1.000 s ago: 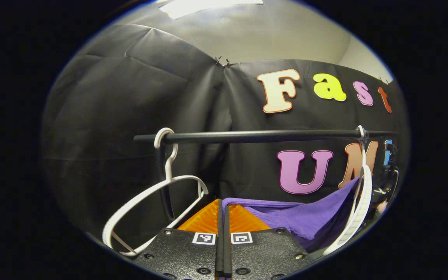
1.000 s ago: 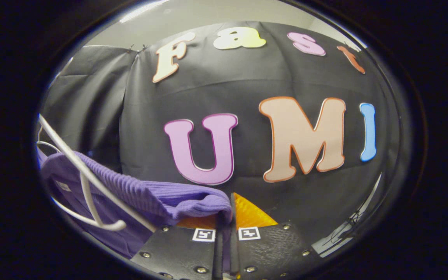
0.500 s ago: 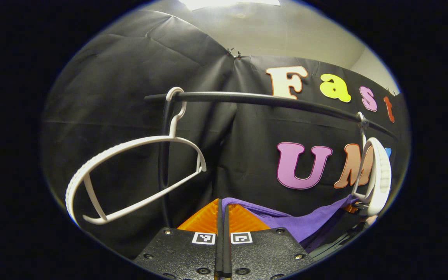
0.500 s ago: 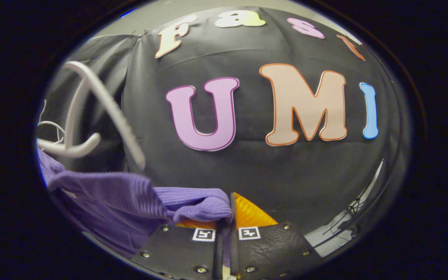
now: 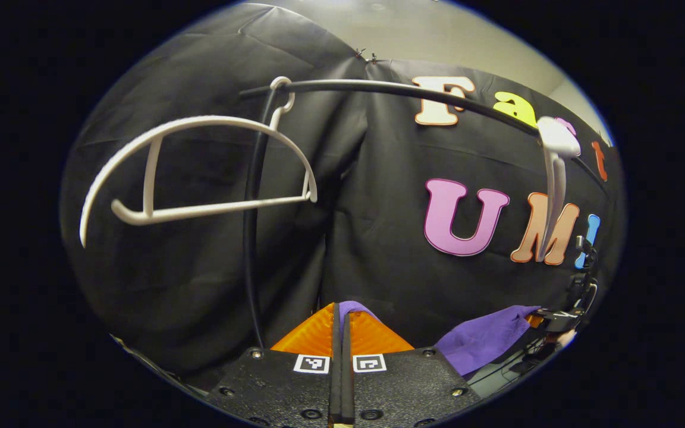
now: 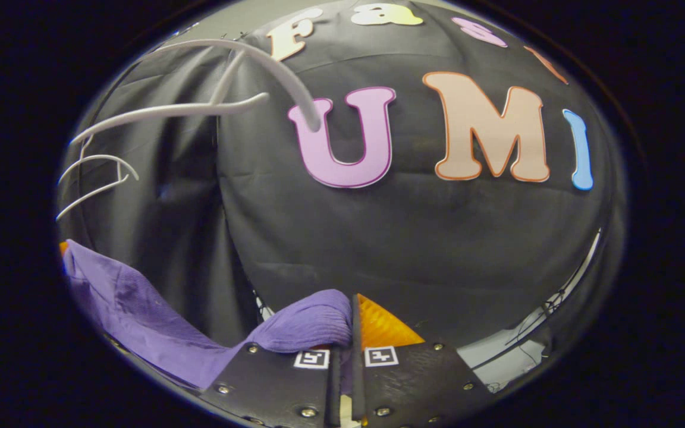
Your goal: Grasp the clothes on the hanger with both hands and then place them into the laundry hamper below.
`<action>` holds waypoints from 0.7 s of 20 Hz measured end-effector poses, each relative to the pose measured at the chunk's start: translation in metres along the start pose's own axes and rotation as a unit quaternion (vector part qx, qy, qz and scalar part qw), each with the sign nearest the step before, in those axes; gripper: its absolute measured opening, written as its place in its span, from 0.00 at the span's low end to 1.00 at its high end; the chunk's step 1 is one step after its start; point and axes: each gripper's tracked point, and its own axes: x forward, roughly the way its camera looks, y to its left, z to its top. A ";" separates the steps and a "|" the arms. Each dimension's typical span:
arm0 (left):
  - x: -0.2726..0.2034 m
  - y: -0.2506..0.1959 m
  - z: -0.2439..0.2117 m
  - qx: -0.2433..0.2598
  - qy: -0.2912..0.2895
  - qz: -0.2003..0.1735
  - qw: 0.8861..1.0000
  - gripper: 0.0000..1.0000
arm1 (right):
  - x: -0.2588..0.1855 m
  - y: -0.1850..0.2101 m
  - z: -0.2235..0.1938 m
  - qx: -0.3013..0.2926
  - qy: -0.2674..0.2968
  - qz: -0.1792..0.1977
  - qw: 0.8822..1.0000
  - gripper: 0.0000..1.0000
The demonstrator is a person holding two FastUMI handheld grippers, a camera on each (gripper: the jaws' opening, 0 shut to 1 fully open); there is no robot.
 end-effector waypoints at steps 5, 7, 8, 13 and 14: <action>0.008 -0.017 -0.062 -0.033 0.053 -0.009 0.998 0.00 | -0.014 0.026 -0.023 -0.004 0.019 0.031 0.999 0.08; 0.014 -0.027 -0.088 -0.029 0.075 -0.014 0.997 0.00 | -0.019 0.036 -0.032 -0.008 0.028 0.042 0.999 0.08; 0.018 -0.032 -0.104 -0.025 0.091 -0.017 0.995 0.00 | -0.019 0.041 -0.038 -0.010 0.033 0.048 0.998 0.08; 0.024 -0.060 -0.171 -0.020 0.153 -0.036 0.987 0.01 | -0.026 0.059 -0.063 -0.022 0.056 0.067 0.996 0.08; 0.023 -0.064 -0.181 -0.016 0.163 -0.038 0.986 0.00 | -0.027 0.063 -0.070 -0.026 0.062 0.071 0.995 0.08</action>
